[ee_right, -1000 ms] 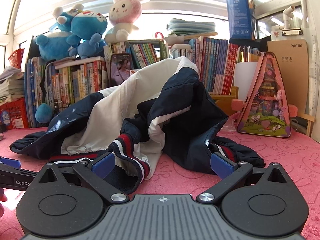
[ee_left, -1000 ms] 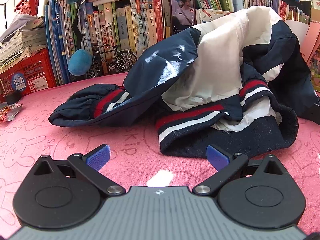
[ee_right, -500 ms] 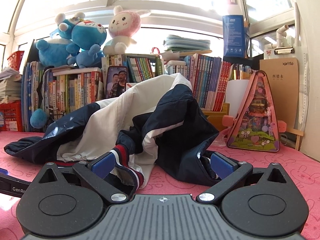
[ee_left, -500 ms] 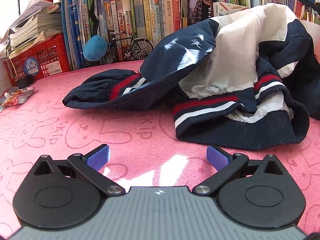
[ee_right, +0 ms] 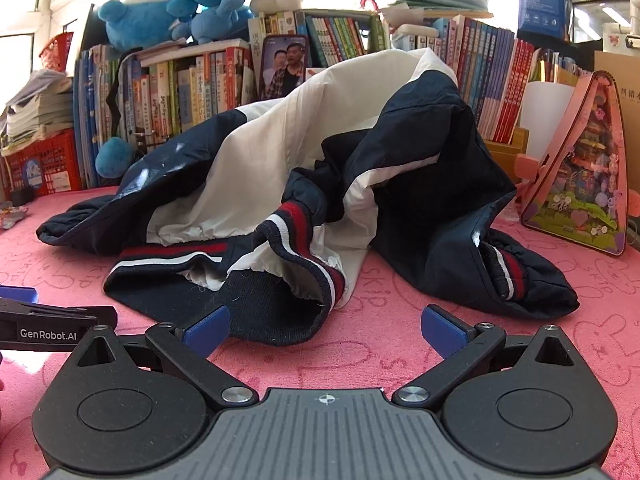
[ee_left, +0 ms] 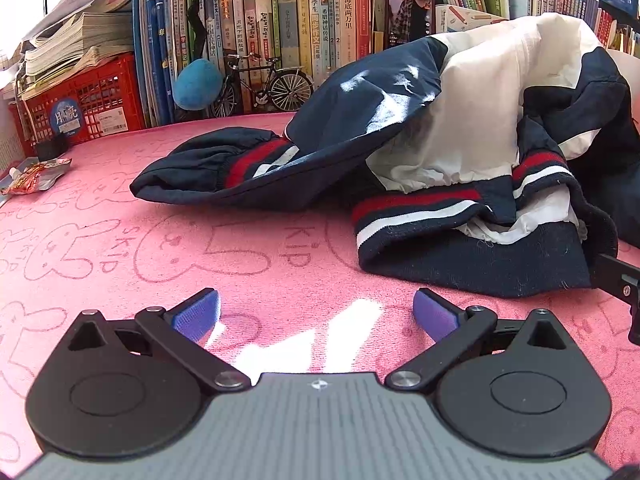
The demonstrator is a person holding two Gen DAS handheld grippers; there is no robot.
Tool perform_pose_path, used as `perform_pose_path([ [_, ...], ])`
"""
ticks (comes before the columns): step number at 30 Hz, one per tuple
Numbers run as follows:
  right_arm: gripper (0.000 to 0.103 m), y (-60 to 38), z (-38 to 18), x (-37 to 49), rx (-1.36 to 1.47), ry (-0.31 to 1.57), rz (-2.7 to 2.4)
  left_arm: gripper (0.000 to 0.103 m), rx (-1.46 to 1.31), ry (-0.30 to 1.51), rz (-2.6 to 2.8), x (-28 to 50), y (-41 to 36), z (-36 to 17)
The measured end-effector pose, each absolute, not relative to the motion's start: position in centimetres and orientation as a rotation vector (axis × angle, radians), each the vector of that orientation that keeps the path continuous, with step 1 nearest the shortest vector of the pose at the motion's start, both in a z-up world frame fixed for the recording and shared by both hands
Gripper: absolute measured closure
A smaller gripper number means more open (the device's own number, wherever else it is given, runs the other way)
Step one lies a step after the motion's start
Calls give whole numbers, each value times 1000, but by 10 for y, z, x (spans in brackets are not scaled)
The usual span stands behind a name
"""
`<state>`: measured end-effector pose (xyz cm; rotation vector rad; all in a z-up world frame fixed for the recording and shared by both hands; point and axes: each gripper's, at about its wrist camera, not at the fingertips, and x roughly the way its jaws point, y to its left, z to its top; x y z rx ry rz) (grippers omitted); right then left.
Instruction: Fold clothes
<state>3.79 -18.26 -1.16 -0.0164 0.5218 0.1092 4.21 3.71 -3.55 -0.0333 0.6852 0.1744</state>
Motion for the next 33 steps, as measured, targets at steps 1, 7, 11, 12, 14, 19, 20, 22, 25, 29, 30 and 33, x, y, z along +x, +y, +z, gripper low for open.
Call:
perform_pose_path([
  [1, 0, -187, -11, 41, 17, 518, 107, 0, -49, 683, 171, 42, 40, -35],
  [7, 0, -214, -13, 54, 93, 548, 16, 0, -103, 591, 47, 46, 47, -26],
  [11, 0, -210, -16, 74, 23, 589, -23, 0, 90, 603, 87, 79, 27, -22],
  [12, 0, -207, -16, 80, 9, 597, -23, 0, 127, 644, 87, 91, 22, -25],
  [14, 0, -202, -16, 91, -21, 612, -22, 0, 132, 701, 25, 108, 19, -32],
  [19, 0, -193, -9, 105, -158, 567, -111, 0, 115, 745, -37, 120, 23, -30],
  [20, 0, -195, -7, 104, -178, 544, -147, 0, 109, 744, -35, 121, 25, -31],
  [22, 0, -206, -1, 100, -185, 501, -203, 0, 86, 739, -28, 119, 30, -33],
  [25, 0, -232, 4, 88, -120, 473, -211, 0, 60, 731, -20, 117, 36, -33],
  [29, 0, -255, 3, 63, -105, 463, -232, 0, 116, 708, -27, 106, 36, -28],
  [30, 0, -260, 2, 55, -100, 458, -237, 0, 133, 700, -27, 102, 36, -27],
  [33, 0, -278, 5, 29, -51, 423, -254, 0, 171, 654, -7, 87, 36, -22],
])
